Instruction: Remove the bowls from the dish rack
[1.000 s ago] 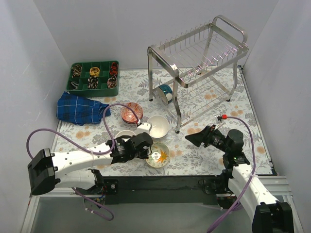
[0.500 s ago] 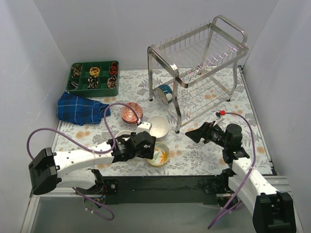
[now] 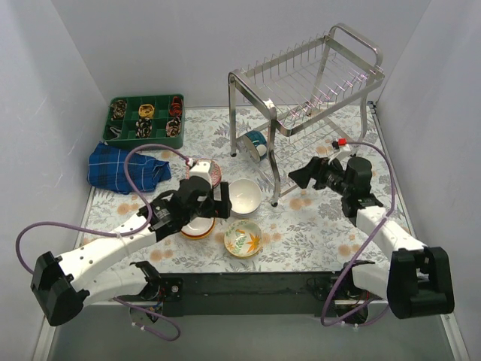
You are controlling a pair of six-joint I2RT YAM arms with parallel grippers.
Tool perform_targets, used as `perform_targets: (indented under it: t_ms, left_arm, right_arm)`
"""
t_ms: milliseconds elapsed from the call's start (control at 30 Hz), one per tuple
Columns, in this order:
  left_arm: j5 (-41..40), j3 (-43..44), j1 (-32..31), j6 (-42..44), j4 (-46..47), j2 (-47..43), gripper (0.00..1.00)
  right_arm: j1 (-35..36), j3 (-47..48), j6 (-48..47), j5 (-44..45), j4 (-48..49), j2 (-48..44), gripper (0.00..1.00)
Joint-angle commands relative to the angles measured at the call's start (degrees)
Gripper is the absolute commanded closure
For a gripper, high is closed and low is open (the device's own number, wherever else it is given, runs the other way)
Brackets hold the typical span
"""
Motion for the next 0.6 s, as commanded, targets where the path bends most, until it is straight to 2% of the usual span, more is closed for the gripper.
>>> perform_targets:
  t_ms: [0, 167, 300, 567]
  left_arm:
    - [2.54, 3.21, 8.52, 9.6, 4.31, -1.48, 0.02]
    - [-0.43, 3.92, 12.59, 15.58, 9.14, 0.54, 0.02]
    - [-4.58, -0.38, 13.38, 19.62, 15.37, -0.24, 0.02]
    - [-9.42, -6.89, 14.7, 22.62, 19.43, -2.09, 0.02]
  right_arm:
    - [-0.32, 7.25, -5.19, 1.77, 3.71, 6.64, 0.01]
    - [-0.32, 14.98, -6.6, -2.18, 8.44, 17.78, 0.01]
    - [0.73, 20.52, -7.13, -5.61, 14.86, 26.5, 0.01]
    - [4.42, 30.45, -11.26, -6.4, 21.98, 40.38, 0.01]
